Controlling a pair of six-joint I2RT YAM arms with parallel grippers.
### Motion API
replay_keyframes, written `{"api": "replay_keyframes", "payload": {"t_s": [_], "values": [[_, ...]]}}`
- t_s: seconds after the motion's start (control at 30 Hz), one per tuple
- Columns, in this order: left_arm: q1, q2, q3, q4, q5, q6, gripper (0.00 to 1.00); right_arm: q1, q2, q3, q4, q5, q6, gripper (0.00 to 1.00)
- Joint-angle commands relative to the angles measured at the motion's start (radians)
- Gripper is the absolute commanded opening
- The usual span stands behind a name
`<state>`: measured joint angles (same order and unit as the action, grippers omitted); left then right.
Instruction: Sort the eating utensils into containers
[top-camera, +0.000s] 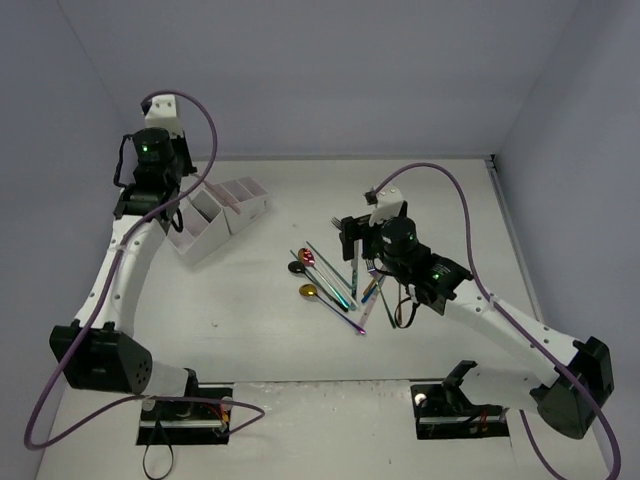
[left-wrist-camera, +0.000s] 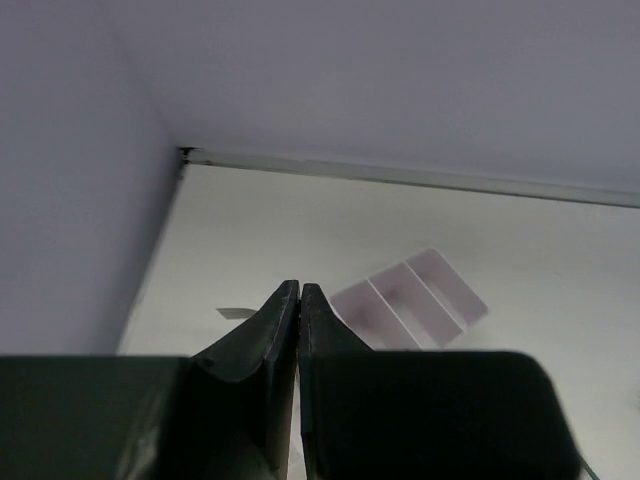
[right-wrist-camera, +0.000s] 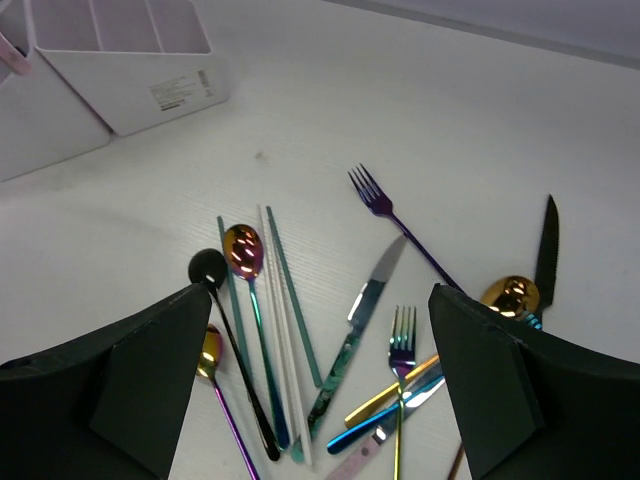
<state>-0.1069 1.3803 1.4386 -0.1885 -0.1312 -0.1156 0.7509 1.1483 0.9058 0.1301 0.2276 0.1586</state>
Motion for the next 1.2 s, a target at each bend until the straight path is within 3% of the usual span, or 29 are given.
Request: {"api": "replay_keyframes", "payload": {"t_s": [0.0,0.33,0.53,0.7,0.8,1.0,1.17], "values": [[0.062,0.062,0.107,0.064,-0.06,0.138,0.0,-0.015,-0.064,-0.042,0.02,0.123,0.03,0.89],[0.101,0.208,0.142,0.15,-0.112,0.214,0.0,-0.046,-0.072,-0.094,-0.004,0.133,0.035,0.88],[0.102,0.288,0.109,0.208,-0.078,0.185,0.0,-0.051,-0.052,-0.111,-0.009,0.149,0.048,0.89],[0.101,0.331,0.076,0.236,-0.065,0.172,0.07,-0.061,-0.017,-0.13,-0.022,0.185,0.094,0.88],[0.101,0.345,0.074,0.222,-0.07,0.16,0.15,-0.075,0.013,-0.137,-0.034,0.179,0.132,0.87],[0.101,0.29,0.056,0.208,-0.075,0.135,0.51,-0.105,0.062,-0.15,-0.057,0.17,0.171,0.87],[0.101,0.157,0.048,0.147,-0.054,0.045,0.72,-0.155,0.131,-0.142,-0.087,0.136,0.192,0.82]]}}
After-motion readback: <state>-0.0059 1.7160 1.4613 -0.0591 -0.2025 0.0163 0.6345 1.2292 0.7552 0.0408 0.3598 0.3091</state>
